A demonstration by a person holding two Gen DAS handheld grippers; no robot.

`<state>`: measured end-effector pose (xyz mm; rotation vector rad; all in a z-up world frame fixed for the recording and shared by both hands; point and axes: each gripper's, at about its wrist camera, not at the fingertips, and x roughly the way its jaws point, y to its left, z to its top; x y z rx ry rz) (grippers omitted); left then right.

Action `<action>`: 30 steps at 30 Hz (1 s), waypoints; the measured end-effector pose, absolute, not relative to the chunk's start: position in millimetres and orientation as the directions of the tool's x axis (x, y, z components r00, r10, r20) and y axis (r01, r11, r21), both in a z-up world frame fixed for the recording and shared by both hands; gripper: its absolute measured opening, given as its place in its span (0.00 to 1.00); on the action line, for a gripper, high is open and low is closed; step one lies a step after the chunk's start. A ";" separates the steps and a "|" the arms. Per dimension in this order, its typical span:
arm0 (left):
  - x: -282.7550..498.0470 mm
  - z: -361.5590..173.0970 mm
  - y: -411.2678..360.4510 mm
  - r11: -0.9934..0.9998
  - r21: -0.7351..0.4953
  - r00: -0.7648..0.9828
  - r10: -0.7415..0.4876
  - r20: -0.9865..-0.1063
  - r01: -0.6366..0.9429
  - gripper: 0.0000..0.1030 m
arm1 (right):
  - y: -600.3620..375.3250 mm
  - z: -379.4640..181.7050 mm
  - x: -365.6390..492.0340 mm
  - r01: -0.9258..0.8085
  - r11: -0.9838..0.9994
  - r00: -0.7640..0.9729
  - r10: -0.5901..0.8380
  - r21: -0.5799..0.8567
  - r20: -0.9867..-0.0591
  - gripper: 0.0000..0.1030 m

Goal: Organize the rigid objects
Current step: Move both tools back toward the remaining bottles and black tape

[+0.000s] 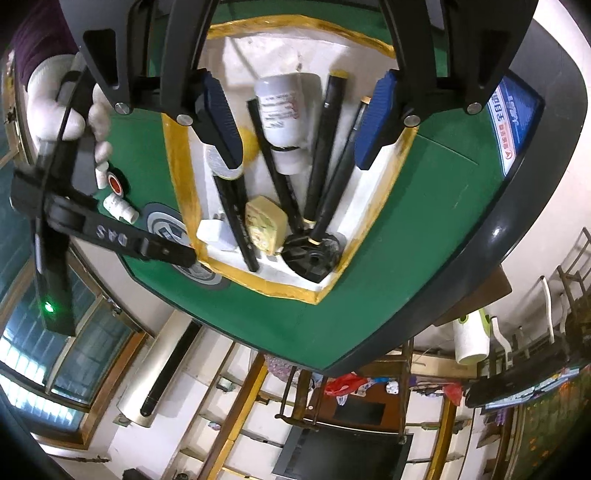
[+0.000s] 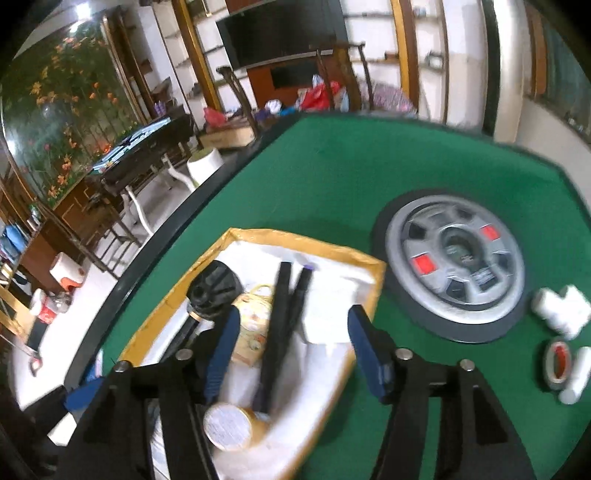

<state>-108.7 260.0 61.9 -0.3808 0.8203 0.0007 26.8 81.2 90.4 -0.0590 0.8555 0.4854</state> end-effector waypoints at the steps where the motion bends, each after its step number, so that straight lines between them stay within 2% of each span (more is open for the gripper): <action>1: -109.9 63.7 255.6 0.935 -0.326 0.687 -0.145 -0.712 -0.141 0.64 | 74.7 93.0 20.8 -0.429 0.896 0.578 0.369 0.114 -0.728 0.61; 6: -117.1 74.1 232.3 0.949 -0.298 0.698 -0.145 -0.701 -0.102 0.64 | 44.9 103.9 -8.2 -0.368 0.928 0.707 0.241 -0.055 -0.665 0.62; 8: -118.9 78.2 221.2 0.954 -0.286 0.701 -0.148 -0.698 -0.084 0.64 | 29.5 106.6 -17.6 -0.336 0.936 0.747 0.195 -0.108 -0.636 0.66; 13: -120.6 85.6 195.2 0.966 -0.256 0.703 -0.152 -0.695 -0.044 0.64 | -9.5 113.9 -35.2 -0.256 0.952 0.805 0.115 -0.167 -0.582 0.67; 17: -120.2 90.8 172.2 0.974 -0.225 0.700 -0.154 -0.697 -0.010 0.64 | -44.8 115.7 -37.9 -0.201 0.965 0.830 0.075 -0.171 -0.552 0.76; 22: -113.4 94.1 143.4 0.973 -0.224 0.680 -0.198 -0.706 0.052 0.64 | -100.0 113.7 -28.7 -0.116 0.987 0.833 0.037 -0.109 -0.551 0.77; 25: -104.7 93.2 121.1 0.970 -0.222 0.656 -0.233 -0.718 0.101 0.64 | -144.1 108.5 -14.8 -0.057 0.998 0.825 0.031 -0.028 -0.564 0.86; 30: -87.4 91.2 85.9 0.963 -0.217 0.620 -0.271 -0.736 0.162 0.64 | -225.3 86.2 21.8 0.060 0.978 0.770 0.083 0.201 -0.633 0.86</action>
